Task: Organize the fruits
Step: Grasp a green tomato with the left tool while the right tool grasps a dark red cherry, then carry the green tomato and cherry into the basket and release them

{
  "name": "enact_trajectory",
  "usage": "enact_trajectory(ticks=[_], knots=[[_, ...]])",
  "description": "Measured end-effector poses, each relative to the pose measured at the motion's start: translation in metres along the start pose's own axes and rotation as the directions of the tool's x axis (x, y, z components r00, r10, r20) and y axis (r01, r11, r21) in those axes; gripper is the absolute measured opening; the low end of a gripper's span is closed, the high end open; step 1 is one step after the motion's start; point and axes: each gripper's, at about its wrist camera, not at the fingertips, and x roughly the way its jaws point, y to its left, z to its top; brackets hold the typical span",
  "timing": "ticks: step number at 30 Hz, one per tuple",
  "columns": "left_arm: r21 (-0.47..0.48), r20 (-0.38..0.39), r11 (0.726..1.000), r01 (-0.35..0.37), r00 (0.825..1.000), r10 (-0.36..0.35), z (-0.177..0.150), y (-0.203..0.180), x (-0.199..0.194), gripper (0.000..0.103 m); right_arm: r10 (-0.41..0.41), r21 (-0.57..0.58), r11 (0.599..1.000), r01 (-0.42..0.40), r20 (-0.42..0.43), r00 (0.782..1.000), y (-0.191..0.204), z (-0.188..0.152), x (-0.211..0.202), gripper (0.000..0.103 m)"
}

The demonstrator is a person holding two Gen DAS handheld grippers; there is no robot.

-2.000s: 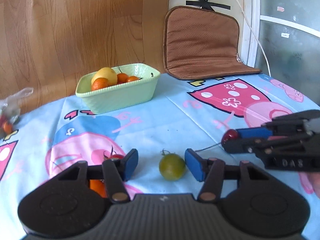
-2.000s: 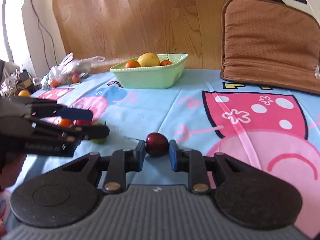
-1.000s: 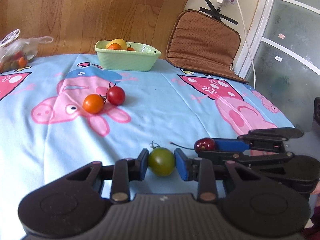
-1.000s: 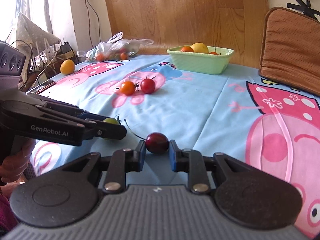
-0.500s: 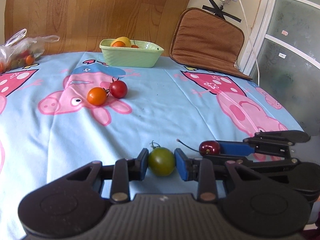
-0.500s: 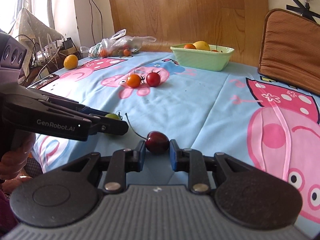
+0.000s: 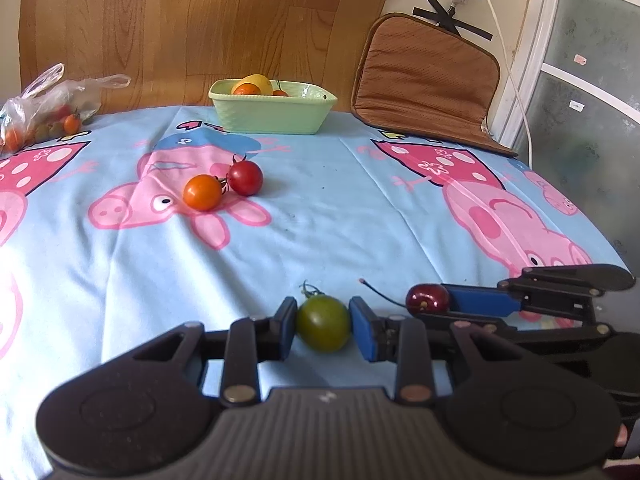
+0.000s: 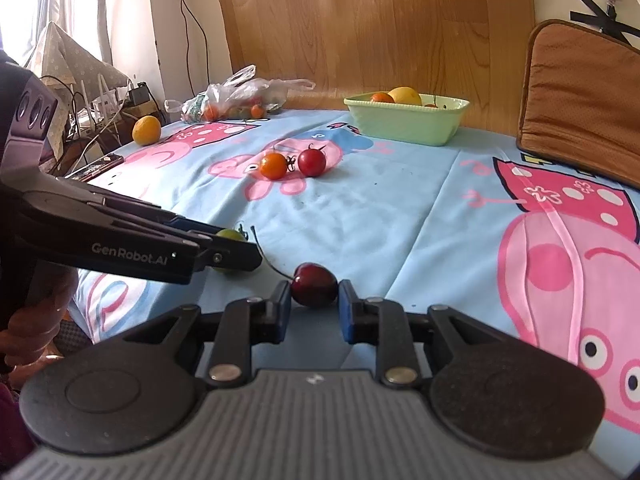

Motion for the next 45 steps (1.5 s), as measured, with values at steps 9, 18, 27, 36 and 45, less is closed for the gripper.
enact_trajectory(ticks=[9, 18, 27, 36, 45], knots=[[0.006, 0.011, 1.0, -0.027, 1.0, 0.027, 0.008, 0.006, 0.002, 0.029, 0.008, 0.05, 0.999, -0.009, 0.03, 1.0, -0.008, 0.007, -0.002, 0.028], [-0.009, 0.017, 0.999, -0.032, 0.999, 0.033, 0.014, 0.017, 0.008, 0.029, 0.013, 0.118, 0.993, -0.015, 0.014, 1.0, -0.02, 0.011, 0.007, 0.028], [-0.013, 0.041, 1.0, 0.017, 0.999, -0.017, 0.028, 0.023, 0.008, 0.029, 0.02, 0.152, 0.988, -0.022, 0.017, 1.0, -0.032, 0.022, 0.011, 0.028], [0.043, 0.111, 0.997, 0.065, 0.991, -0.07, 0.1, 0.031, 0.016, 0.029, 0.008, 0.171, 0.985, -0.02, 0.074, 0.997, -0.071, 0.079, 0.023, 0.028], [0.046, 0.169, 0.995, 0.083, 0.981, -0.09, 0.214, 0.047, 0.09, 0.029, -0.057, 0.137, 0.99, 0.041, 0.112, 0.992, -0.122, 0.166, 0.081, 0.028]])
